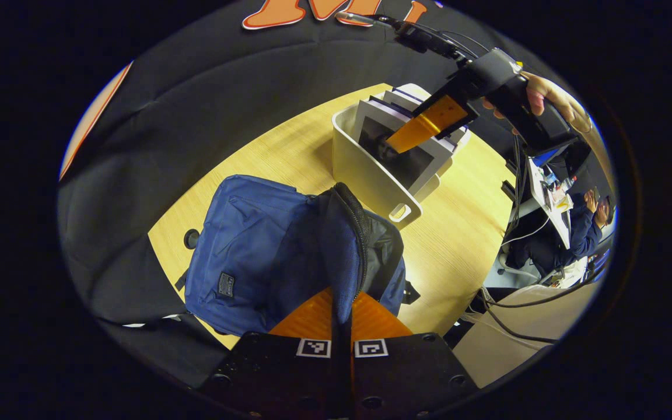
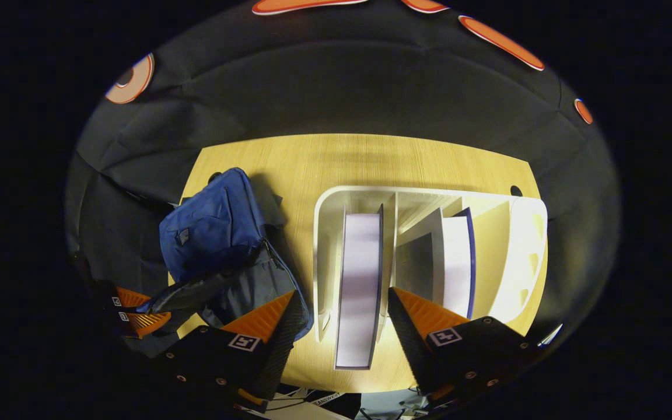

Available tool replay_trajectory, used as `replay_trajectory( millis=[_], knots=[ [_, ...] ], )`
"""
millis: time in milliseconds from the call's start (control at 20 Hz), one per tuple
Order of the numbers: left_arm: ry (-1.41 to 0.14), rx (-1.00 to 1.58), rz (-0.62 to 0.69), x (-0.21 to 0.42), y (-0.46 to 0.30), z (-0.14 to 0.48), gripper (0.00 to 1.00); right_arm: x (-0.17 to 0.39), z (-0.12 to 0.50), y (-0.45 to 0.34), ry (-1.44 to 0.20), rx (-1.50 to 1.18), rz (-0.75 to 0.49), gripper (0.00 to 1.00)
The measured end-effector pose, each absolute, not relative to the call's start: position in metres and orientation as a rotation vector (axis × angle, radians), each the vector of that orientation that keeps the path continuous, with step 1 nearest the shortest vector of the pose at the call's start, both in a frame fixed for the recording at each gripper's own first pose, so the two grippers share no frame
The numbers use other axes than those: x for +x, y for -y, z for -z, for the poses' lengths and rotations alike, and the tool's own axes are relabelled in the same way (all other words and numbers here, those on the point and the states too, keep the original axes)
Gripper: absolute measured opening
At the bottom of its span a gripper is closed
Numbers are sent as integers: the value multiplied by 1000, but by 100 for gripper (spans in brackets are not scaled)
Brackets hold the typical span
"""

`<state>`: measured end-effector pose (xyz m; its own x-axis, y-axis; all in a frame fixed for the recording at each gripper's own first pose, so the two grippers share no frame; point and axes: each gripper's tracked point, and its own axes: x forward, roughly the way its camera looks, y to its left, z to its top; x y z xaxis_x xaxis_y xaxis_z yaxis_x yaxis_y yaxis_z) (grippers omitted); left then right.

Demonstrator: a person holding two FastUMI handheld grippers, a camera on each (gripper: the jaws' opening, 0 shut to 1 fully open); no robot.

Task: Open the schoolbag, grab two books from the bookshelf and put them into the schoolbag.

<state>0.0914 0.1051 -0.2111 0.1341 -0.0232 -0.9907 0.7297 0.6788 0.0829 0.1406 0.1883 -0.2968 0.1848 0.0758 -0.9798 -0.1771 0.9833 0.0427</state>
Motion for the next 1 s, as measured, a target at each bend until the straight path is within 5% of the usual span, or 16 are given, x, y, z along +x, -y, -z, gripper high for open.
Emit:
replay_trajectory(
  millis=[100, 150, 300, 400, 450, 550, 600, 650, 1000],
  knots=[
    [-1327, 665, 604, 92, -104, 209, 1, 132, 306, -188, -1430, -92, -194, 77],
    [-1324, 666, 604, 91, -105, 210, 1, 133, 304, -185, -1433, -117, -194, 50],
    [-1330, 655, 598, 91, -105, 210, 1, 139, 308, -177, -1402, -142, -181, 47],
    [-1331, 650, 593, 91, -106, 211, 1, 138, 301, -173, -1392, -126, -176, 19],
    [-1329, 651, 589, 90, -106, 211, 1, 140, 296, -173, -1381, -115, -182, 29],
    [-1332, 646, 583, 89, -106, 212, 1, 140, 281, -172, -1364, -73, -183, 29],
    [-1333, 646, 581, 90, -105, 213, 1, 138, 273, -170, -1354, -55, -182, 40],
    [-1334, 645, 580, 90, -105, 212, 1, 138, 264, -165, -1342, -45, -178, 29],
    [-1343, 664, 593, 89, -104, 213, 1, 126, 168, -140, -1176, 93, -197, 29]
  ],
)
